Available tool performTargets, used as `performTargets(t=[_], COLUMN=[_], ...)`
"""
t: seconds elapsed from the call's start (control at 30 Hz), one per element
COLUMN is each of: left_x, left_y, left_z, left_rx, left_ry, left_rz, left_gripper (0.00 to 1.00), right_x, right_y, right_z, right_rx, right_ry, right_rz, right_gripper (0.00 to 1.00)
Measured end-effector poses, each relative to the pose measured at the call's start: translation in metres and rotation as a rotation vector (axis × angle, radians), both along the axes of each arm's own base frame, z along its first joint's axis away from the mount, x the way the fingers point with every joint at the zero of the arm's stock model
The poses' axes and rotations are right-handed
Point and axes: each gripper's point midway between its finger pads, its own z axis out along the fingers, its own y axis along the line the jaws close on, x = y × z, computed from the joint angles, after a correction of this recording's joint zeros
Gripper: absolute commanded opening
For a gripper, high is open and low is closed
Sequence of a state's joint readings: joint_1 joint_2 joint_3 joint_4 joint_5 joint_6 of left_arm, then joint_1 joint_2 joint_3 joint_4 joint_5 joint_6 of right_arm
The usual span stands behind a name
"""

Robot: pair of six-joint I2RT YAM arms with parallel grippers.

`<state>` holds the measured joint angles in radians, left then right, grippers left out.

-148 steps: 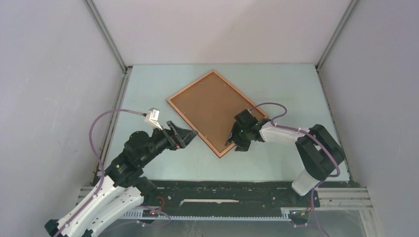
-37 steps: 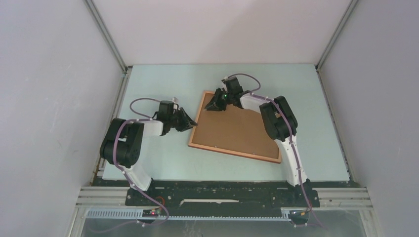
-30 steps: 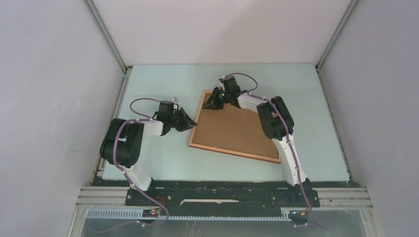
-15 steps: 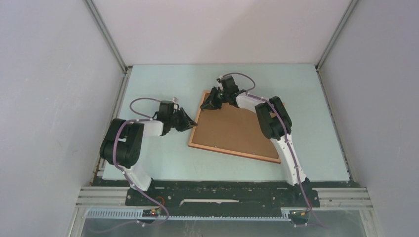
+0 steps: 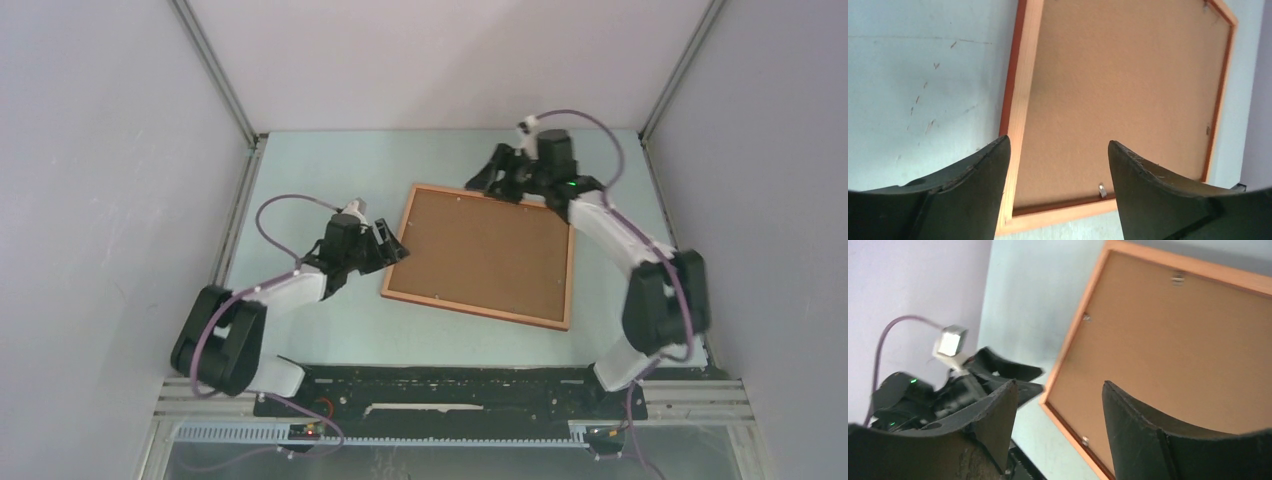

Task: Put the photo into the frame
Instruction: Install the photo frame at the center of the board, then adjust the photo frame at the center of the board.

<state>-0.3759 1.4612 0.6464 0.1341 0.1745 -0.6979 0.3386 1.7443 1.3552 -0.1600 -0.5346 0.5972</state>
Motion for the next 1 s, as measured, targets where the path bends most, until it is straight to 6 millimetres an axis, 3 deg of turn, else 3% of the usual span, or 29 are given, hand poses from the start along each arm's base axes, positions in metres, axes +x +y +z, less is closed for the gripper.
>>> performTargets(t=[0.1, 0.17, 0.27, 0.37, 0.43, 0.57, 0.67, 0.8, 1.0], left_x=[-0.013, -0.02, -0.04, -0.064, -0.083, -0.114, -0.131, -0.144, -0.159], left_y=[0.008, 0.014, 0.016, -0.002, -0.023, -0.056, -0.076, -0.099, -0.118], left_z=[0.021, 0.038, 0.066, 0.088, 0.096, 0.086, 0.07, 0.039, -0.014], left_rx=[-0.008, -0.032, -0.101, -0.178, -0.233, -0.292, -0.294, -0.28, -0.233], left_ry=[-0.079, -0.144, -0.242, -0.302, -0.308, -0.242, -0.174, -0.074, 0.065], left_rz=[0.02, 0.044, 0.064, 0.019, -0.035, -0.109, -0.139, -0.159, -0.159], left_gripper=[0.86, 0.94, 0.98, 0.99, 0.98, 0.98, 0.99, 0.99, 1.0], right_x=[-0.016, -0.024, -0.045, -0.084, -0.109, -0.128, -0.136, -0.15, -0.153], right_y=[-0.059, -0.106, -0.169, -0.221, -0.243, -0.259, -0.259, -0.245, -0.226], right_z=[0.009, -0.018, -0.076, -0.12, -0.131, -0.138, -0.152, -0.169, -0.172], right_rx=[-0.054, -0.134, -0.262, -0.362, -0.395, -0.356, -0.313, -0.267, -0.233], right_ry=[-0.035, 0.043, 0.234, 0.396, 0.449, 0.466, 0.503, 0.563, 0.558], right_rz=[-0.132, -0.266, -0.457, -0.614, -0.694, -0.757, -0.758, -0.702, -0.624], right_gripper=[0.69, 0.69, 0.69, 0.7, 0.7, 0.69, 0.67, 0.67, 0.66])
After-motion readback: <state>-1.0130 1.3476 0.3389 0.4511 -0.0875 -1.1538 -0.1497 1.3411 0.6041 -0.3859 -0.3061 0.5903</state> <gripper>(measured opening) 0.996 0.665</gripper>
